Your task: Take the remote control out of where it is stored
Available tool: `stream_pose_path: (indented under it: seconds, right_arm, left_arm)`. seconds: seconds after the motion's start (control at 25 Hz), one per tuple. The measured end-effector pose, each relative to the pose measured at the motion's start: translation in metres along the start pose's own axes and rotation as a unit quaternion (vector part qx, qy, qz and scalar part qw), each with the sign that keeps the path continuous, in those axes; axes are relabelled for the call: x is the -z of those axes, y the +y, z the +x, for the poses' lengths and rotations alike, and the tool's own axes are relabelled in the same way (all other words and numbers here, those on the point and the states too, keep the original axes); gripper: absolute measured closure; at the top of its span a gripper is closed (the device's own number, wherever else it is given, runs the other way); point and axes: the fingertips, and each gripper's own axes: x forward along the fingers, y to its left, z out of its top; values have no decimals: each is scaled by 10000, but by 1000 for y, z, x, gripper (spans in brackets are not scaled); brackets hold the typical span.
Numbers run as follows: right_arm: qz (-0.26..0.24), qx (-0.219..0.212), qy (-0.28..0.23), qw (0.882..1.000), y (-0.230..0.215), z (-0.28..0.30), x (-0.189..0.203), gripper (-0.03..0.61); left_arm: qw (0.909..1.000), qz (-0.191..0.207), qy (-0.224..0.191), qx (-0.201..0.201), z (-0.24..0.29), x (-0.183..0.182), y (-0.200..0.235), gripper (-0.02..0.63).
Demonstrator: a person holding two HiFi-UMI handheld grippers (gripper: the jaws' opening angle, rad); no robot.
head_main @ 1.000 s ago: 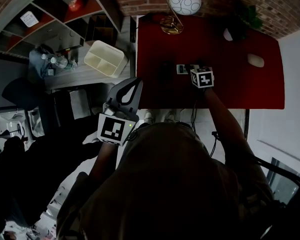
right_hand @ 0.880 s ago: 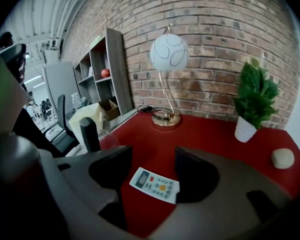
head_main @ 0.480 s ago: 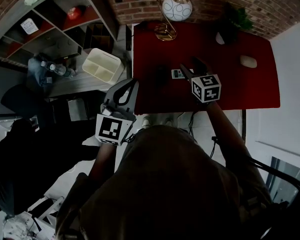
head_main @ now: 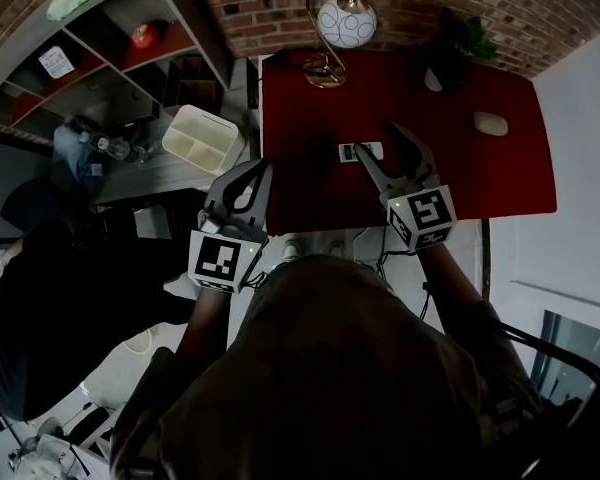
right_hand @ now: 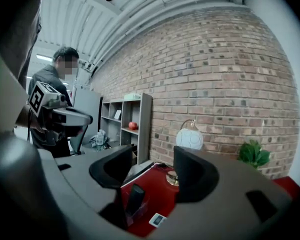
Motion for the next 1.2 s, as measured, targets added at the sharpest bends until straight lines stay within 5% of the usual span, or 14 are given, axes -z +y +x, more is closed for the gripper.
stream_pose_path:
  seconds: [0.16, 0.52, 0.68, 1.2]
  right_arm:
    - [-227, -102, -456, 9987, 15, -16, -32, 335]
    - [-105, 23, -1088, 9940, 28, -43, -57, 556]
    - [-184, 197, -1381, 9900, 27, -54, -64, 566]
    - [-264, 26, -1167, 9928, 38, -48, -55, 566]
  left_arm:
    - [10000, 36, -36, -10, 1, -4, 4, 603]
    - [9998, 125, -127, -31, 2, -10, 7, 603]
    - [9996, 65, -267, -81, -1, -13, 10, 603]
    - [9996, -121, -250, -36, 0, -11, 10, 603]
